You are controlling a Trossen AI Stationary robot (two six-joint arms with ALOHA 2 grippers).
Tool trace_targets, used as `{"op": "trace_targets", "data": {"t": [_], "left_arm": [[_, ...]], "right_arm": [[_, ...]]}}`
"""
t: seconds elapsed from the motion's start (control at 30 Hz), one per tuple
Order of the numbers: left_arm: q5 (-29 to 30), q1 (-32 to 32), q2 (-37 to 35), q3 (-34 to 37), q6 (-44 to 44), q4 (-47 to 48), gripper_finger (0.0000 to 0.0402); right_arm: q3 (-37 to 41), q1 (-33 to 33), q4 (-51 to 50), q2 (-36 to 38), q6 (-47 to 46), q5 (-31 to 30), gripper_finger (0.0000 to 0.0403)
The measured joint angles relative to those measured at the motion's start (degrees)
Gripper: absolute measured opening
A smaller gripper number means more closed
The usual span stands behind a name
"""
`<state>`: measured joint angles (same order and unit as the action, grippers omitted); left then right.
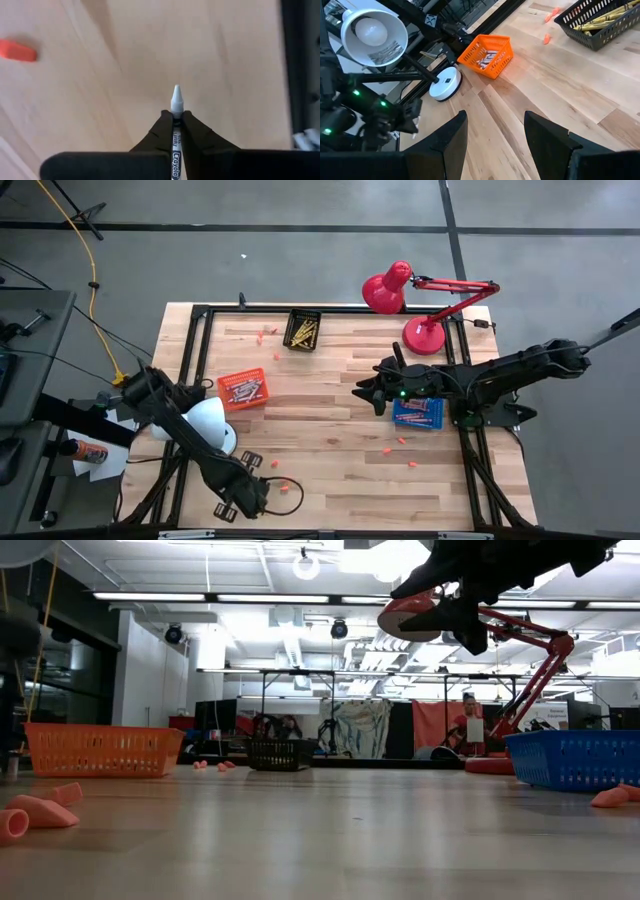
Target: Sort crayons
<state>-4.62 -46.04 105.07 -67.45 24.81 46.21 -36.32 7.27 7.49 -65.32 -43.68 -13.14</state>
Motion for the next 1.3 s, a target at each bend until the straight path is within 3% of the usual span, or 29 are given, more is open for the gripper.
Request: {"op": "trace_targets", "data": {"t": [0.27,0.37,0.6,0.77,0.83,1.03,1.3], "left_arm": [[0.52,2.29,-13.22,-3.01,1.65,-2.87,0.0001],[5.13,4.44,-17.28,-5.68,1.25,-7.52,0.0001],[15.43,13.1,-18.84,-12.77,-11.3,-19.11,0.0],[17.2,21.86,-20.08,-17.05,-19.02,-19.96,0.0],[17.18,25.47,-21.85,-17.41,-21.71,-24.75,0.0],[15.54,34.29,-26.46,-10.41,-22.81,-36.86,0.0],[16.31,38.9,-30.23,11.58,-12.4,-60.75,0.0]], "right_arm": [[0.0,0.0,0.02,0.0,-0.05,-0.01,0.0188],[0.0,0.0,0.01,0.0,-1.33,-0.12,0.0188],[0.0,0.0,0.18,0.0,-1.83,0.57,0.0188],[0.0,0.05,1.54,0.0,-1.49,7.22,0.0188],[0.0,0.44,2.78,0.02,-0.65,8.96,0.0188],[0.02,2.28,11.7,0.14,3.9,9.41,0.0188],[0.0,3.3,22.41,0.17,10.26,8.86,0.0188]]}}
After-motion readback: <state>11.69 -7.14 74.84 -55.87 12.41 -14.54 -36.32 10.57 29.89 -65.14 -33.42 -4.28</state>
